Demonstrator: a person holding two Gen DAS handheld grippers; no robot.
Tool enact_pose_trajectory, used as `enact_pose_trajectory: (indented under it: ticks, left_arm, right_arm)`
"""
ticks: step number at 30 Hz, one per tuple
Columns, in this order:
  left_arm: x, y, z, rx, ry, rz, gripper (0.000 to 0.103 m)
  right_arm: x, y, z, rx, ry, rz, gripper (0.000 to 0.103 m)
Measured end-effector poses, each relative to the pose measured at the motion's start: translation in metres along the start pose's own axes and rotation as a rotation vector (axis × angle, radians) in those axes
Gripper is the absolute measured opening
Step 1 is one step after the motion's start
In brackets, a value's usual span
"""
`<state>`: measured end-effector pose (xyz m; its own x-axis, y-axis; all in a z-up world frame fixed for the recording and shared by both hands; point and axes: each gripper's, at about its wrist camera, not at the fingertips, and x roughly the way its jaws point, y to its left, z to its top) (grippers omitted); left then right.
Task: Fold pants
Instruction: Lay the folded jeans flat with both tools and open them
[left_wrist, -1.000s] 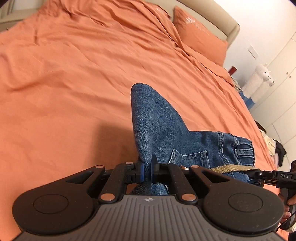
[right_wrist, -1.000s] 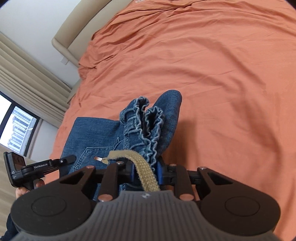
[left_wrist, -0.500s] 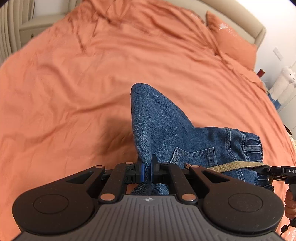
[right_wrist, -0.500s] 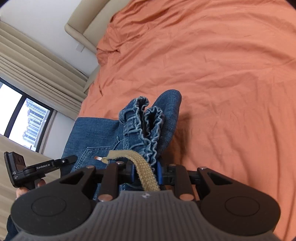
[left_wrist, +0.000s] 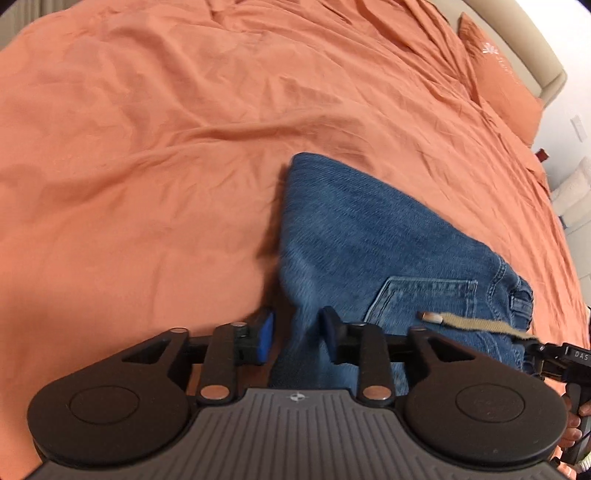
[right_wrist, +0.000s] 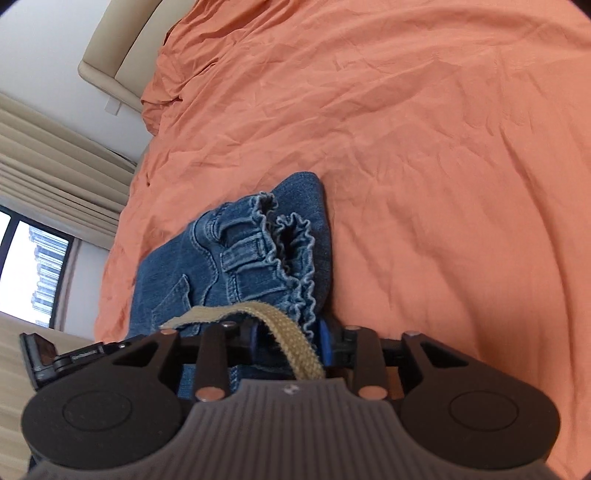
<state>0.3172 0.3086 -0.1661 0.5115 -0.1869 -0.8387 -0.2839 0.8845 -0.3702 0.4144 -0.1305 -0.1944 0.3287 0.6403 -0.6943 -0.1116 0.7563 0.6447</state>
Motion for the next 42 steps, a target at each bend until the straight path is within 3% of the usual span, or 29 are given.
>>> enact_pose_trajectory:
  ticks: [2, 7, 10, 13, 19, 27, 30, 35, 42]
  left_arm:
    - [-0.016, -0.005, -0.01, 0.0, -0.031, 0.067, 0.042]
    - [-0.054, -0.04, -0.046, 0.079, -0.181, 0.267, 0.042]
    - [-0.062, -0.057, -0.06, 0.145, -0.201, 0.249, 0.042]
    - [-0.051, -0.067, -0.064, 0.165, -0.154, 0.249, 0.039]
    - [-0.02, -0.065, -0.076, 0.147, -0.043, 0.269, 0.039]
    - [-0.043, -0.079, -0.084, 0.15, -0.11, 0.272, 0.039]
    - [-0.074, -0.095, -0.092, 0.179, -0.188, 0.285, 0.039]
    - [-0.132, -0.129, -0.11, 0.227, -0.322, 0.26, 0.041]
    - [-0.197, -0.171, -0.149, 0.282, -0.513, 0.238, 0.061]
  right_arm:
    - [-0.012, 0.013, -0.007, -0.087, -0.061, -0.054, 0.048]
    - [-0.041, 0.062, -0.041, -0.359, -0.271, -0.279, 0.048]
    - [-0.049, 0.094, -0.067, -0.52, -0.348, -0.332, 0.047]
    - [-0.046, 0.109, -0.089, -0.622, -0.332, -0.327, 0.044]
    - [-0.014, 0.099, -0.102, -0.618, -0.203, -0.368, 0.04]
    - [-0.025, 0.114, -0.097, -0.591, -0.193, -0.389, 0.041]
    - [-0.057, 0.13, -0.108, -0.607, -0.252, -0.349, 0.056]
    - [-0.113, 0.16, -0.131, -0.626, -0.345, -0.31, 0.062]
    - [-0.187, 0.201, -0.181, -0.682, -0.478, -0.243, 0.078]
